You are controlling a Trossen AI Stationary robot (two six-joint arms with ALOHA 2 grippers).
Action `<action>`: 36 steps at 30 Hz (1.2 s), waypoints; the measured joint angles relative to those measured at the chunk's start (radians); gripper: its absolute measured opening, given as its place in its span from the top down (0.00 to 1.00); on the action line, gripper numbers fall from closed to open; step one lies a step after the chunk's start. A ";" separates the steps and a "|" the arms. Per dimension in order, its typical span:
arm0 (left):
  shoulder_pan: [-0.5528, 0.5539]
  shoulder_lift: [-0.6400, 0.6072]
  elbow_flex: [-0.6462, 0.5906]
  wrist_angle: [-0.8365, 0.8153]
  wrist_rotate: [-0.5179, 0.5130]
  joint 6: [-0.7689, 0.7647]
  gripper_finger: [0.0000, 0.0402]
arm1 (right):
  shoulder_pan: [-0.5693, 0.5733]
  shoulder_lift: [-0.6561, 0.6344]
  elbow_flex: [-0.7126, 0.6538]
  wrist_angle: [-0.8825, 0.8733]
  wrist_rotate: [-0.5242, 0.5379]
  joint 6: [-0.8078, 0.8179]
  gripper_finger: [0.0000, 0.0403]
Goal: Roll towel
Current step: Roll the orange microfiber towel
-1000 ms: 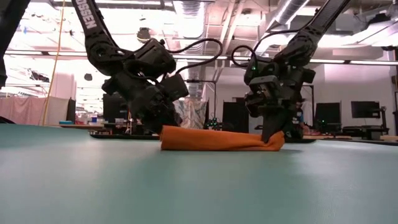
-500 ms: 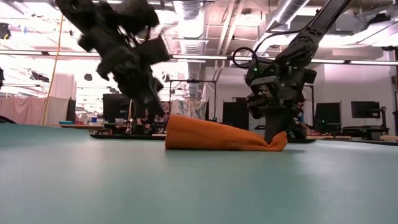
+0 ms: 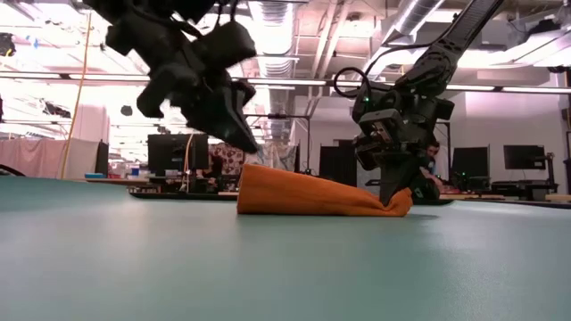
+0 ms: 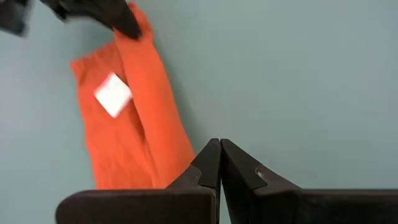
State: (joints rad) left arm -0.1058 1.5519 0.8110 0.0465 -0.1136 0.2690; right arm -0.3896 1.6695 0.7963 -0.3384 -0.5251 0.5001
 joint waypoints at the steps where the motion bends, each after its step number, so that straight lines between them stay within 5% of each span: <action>1: 0.000 0.021 0.013 -0.014 -0.003 0.010 1.00 | 0.002 0.000 0.000 0.002 0.000 0.000 0.93; 10: 0.070 0.107 0.051 -0.014 -0.075 0.018 1.00 | 0.005 0.000 0.000 0.006 0.004 -0.014 0.93; 36: 0.190 0.120 -0.074 0.068 0.047 -0.074 1.00 | 0.014 0.000 0.000 0.031 0.011 -0.034 0.88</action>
State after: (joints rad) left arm 0.0841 1.6714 0.7368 0.1147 -0.0669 0.1955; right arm -0.3758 1.6699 0.7963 -0.3071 -0.5144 0.4663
